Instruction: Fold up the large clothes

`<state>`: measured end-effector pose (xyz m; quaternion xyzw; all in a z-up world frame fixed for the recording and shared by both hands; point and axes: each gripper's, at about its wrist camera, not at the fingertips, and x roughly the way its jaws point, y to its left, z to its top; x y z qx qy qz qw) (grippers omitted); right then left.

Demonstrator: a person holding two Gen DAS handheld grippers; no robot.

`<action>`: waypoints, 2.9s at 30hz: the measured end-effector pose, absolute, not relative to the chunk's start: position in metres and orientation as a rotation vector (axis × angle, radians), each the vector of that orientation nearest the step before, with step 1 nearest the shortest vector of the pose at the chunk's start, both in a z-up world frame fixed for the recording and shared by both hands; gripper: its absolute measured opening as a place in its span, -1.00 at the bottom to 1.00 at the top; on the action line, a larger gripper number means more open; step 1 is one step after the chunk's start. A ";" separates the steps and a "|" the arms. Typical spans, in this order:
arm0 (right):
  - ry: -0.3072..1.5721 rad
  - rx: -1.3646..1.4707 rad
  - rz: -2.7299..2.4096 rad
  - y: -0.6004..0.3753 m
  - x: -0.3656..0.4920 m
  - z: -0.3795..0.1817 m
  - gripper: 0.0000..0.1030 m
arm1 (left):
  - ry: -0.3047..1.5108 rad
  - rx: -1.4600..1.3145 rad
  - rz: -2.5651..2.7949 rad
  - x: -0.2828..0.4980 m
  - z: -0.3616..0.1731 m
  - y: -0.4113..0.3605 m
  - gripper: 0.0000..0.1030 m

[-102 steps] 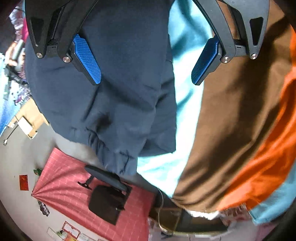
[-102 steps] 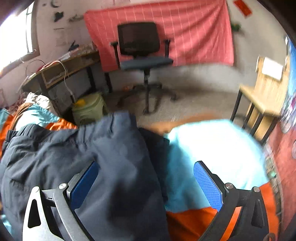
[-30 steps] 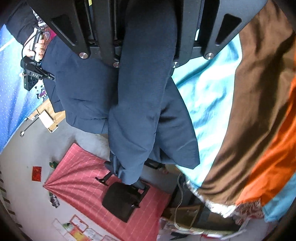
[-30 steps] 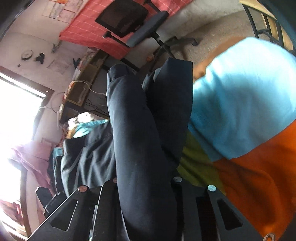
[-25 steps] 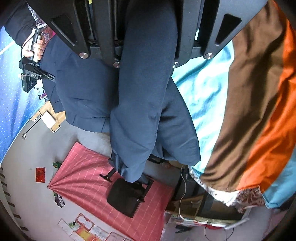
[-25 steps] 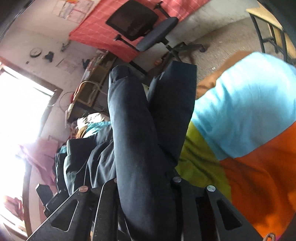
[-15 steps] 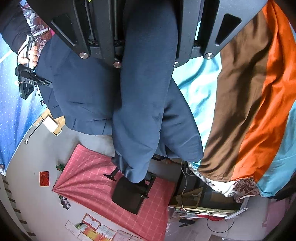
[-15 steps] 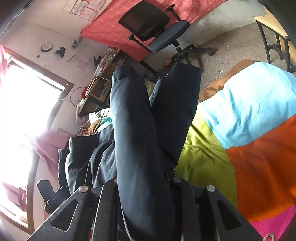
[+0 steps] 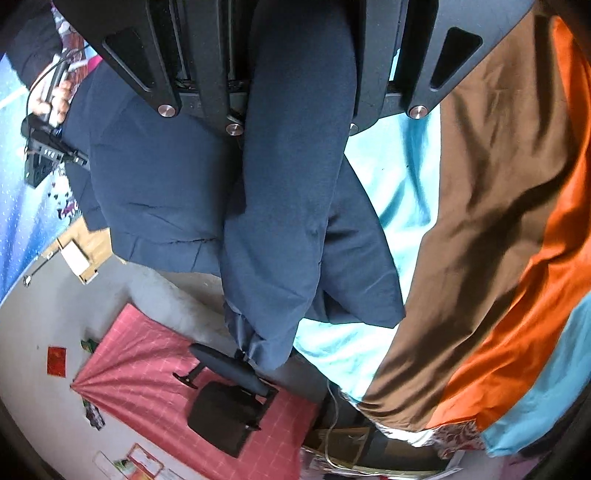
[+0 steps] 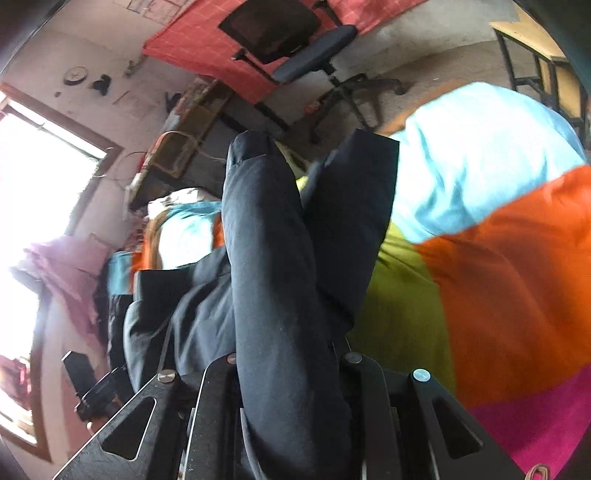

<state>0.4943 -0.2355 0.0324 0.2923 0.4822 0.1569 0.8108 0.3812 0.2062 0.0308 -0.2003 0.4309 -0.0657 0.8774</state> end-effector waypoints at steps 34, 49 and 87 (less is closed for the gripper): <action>0.716 0.176 0.067 -0.210 0.426 0.067 1.00 | 0.729 -0.171 0.105 0.329 0.080 0.151 0.76; 0.619 0.090 0.097 -0.180 0.363 0.088 1.00 | 0.507 -0.096 0.149 0.255 0.104 0.101 0.85; 0.440 -0.031 0.226 -0.121 0.167 0.105 1.00 | 0.460 -0.053 0.066 0.108 0.092 0.052 0.93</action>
